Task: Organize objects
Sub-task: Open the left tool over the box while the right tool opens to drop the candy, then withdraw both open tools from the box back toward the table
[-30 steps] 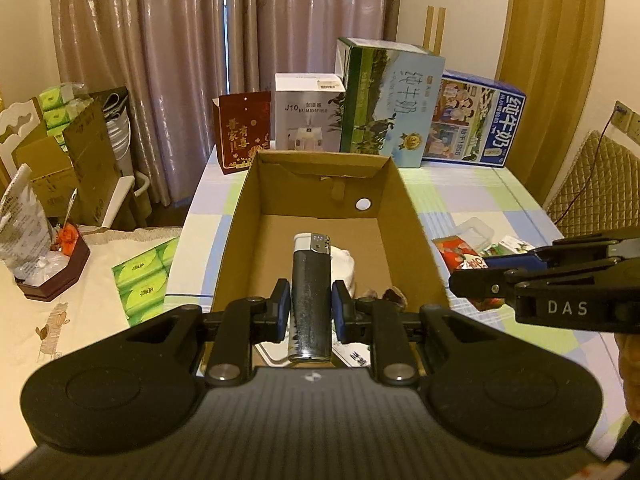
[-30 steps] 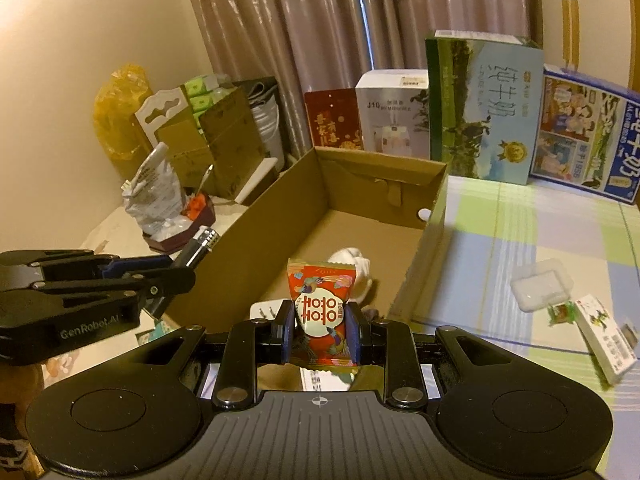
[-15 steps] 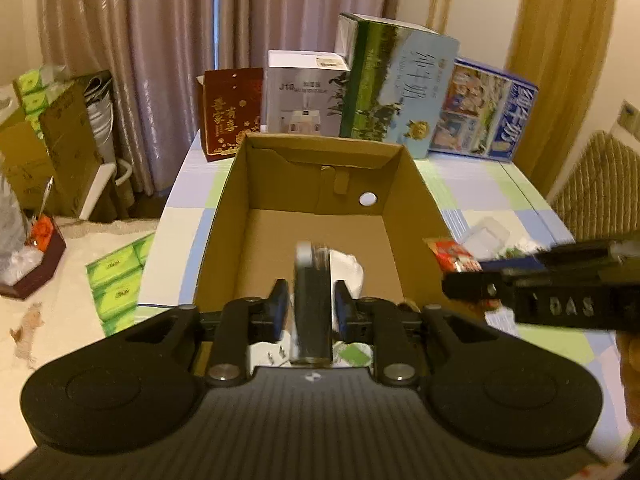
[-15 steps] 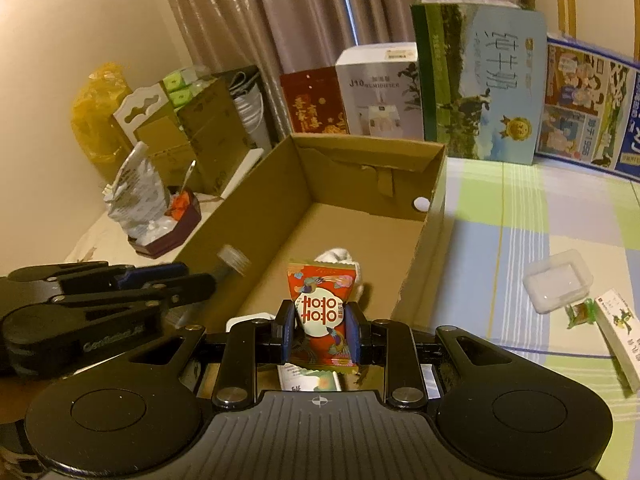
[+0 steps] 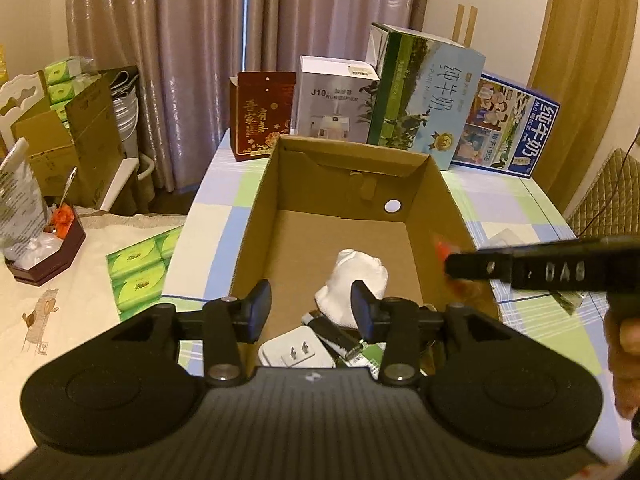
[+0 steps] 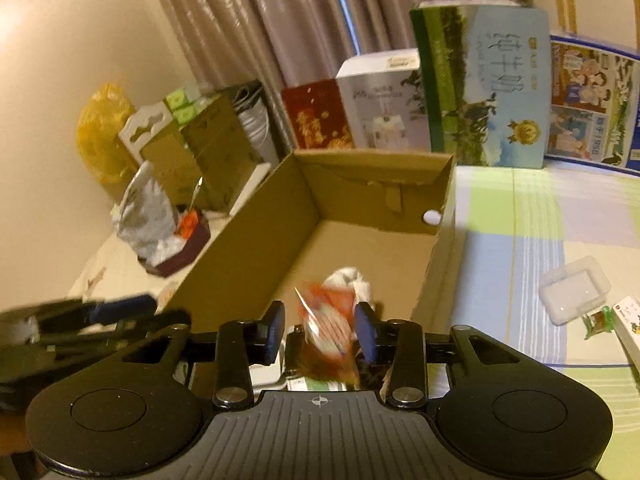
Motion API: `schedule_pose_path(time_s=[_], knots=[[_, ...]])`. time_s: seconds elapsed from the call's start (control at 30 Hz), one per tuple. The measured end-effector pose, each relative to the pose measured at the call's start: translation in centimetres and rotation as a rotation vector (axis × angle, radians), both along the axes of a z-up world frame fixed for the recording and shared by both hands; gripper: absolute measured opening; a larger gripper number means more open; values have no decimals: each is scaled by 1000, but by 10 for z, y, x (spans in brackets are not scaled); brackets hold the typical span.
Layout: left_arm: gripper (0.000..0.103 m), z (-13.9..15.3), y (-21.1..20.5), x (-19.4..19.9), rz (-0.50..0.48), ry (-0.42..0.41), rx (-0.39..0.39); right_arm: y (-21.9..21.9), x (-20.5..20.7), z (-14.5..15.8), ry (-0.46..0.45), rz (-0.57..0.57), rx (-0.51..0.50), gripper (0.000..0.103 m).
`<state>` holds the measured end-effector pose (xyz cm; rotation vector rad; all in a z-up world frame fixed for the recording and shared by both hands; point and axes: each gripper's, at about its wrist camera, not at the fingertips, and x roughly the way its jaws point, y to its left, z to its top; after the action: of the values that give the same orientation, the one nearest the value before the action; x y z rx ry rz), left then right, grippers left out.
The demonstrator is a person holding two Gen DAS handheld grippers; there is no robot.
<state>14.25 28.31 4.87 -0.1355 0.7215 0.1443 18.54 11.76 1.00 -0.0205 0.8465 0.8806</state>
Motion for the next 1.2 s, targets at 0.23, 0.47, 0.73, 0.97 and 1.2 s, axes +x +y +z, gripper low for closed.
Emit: schedule_pose_path(time_s=[0.23,0.47,0.73,0.97,1.2], knots=[[39,7,-7,-23,18,-6,-31,-32,-14,17,-8,-41,33,46],[48,21,-41,-54,-2,-20,-53,-77,-48,30,-27,-66,15,64],[66,39,-86,-81,-19,-36,-57,-139,-80,36,-28,-143,-12,87],[81,46,-118,-93,-41,-47,-57,-190,-96,40,-58,-184,-26,97],[93,48,-144,-98,-61,-49,-39,-230,-100,42,-74,-243,-27,101]])
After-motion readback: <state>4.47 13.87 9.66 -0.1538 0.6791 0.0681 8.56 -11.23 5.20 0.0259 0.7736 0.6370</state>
